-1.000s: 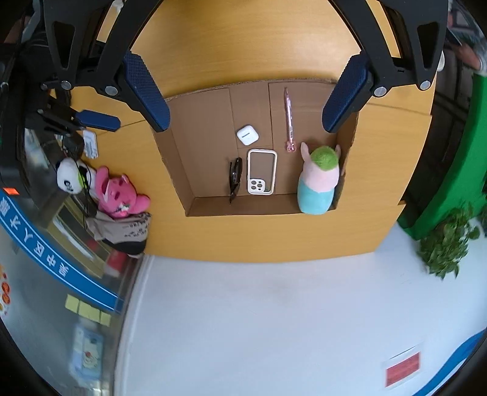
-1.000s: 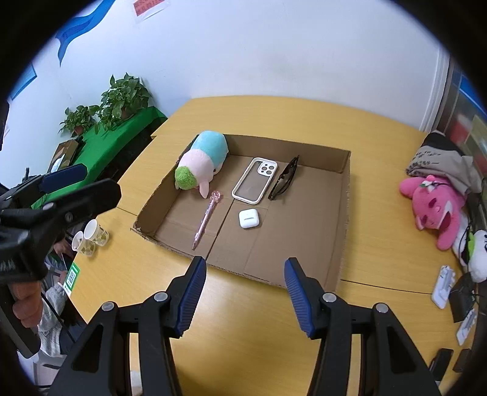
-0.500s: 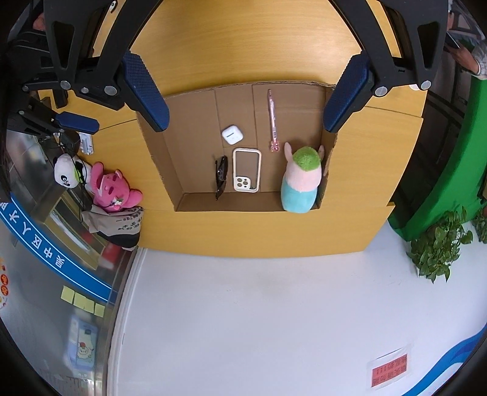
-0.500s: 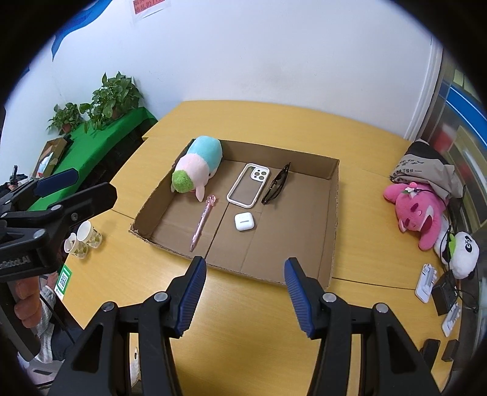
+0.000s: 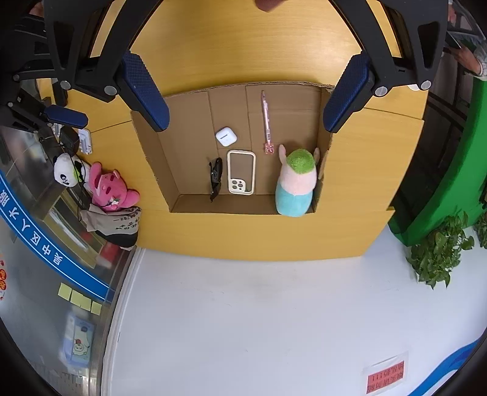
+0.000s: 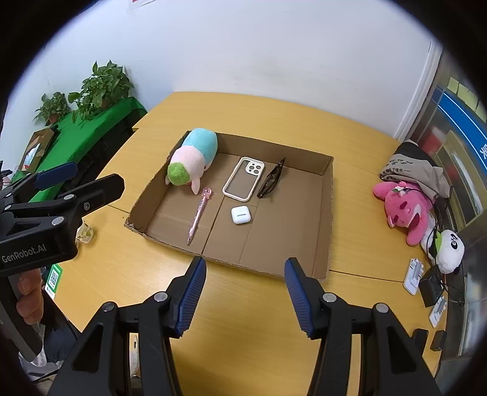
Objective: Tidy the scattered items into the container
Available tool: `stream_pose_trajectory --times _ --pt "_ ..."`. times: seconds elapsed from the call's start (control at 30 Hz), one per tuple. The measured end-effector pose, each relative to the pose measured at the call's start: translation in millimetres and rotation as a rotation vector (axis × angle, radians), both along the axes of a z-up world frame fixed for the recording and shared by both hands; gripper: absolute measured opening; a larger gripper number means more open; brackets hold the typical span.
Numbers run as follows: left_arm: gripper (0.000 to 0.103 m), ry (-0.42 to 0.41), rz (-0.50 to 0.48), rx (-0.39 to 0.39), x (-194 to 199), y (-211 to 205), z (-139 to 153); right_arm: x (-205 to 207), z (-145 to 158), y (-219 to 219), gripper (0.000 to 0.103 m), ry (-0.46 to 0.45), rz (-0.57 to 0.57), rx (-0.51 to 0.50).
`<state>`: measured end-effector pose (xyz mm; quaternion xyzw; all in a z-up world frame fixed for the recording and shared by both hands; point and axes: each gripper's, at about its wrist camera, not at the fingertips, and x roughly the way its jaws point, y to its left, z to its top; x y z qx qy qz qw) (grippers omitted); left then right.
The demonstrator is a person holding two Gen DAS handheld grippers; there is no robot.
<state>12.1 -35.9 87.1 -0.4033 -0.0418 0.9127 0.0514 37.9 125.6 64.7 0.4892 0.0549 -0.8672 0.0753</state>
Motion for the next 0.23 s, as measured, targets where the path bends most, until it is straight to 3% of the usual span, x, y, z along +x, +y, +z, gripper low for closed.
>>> stream_pose_trajectory --times 0.23 --pt "0.102 -0.011 -0.003 0.014 -2.9 -0.5 1.0 -3.5 -0.4 4.4 0.053 -0.003 -0.028 0.004"
